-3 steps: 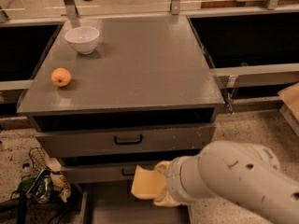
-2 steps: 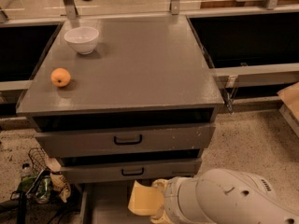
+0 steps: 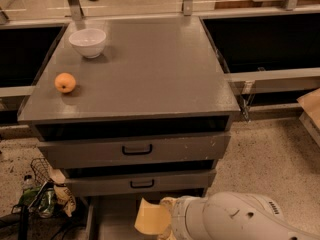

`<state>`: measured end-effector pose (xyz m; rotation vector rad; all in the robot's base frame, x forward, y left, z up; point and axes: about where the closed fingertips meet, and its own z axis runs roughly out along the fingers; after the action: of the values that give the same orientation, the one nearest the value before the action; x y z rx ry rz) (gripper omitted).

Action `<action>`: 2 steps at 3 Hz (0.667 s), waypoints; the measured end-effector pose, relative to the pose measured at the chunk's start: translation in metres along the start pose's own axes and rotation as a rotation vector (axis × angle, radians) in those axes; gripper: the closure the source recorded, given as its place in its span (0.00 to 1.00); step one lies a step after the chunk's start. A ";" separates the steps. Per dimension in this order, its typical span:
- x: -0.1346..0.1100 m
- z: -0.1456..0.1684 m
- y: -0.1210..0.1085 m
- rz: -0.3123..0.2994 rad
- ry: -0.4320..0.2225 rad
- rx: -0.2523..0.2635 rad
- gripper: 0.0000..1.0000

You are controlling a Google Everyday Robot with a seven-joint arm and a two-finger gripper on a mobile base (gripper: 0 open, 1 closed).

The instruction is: Place sponge into bottom drawer

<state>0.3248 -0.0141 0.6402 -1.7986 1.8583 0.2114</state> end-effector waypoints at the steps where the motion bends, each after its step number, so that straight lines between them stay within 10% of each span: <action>1: -0.002 0.018 -0.006 0.013 -0.021 0.024 1.00; 2: 0.002 0.053 -0.001 0.025 -0.017 -0.002 1.00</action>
Offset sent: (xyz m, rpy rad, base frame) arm 0.0273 0.0276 -0.0503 0.0506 -0.0126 -0.0419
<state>0.3405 0.0085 0.5947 -1.7705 1.8704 0.2371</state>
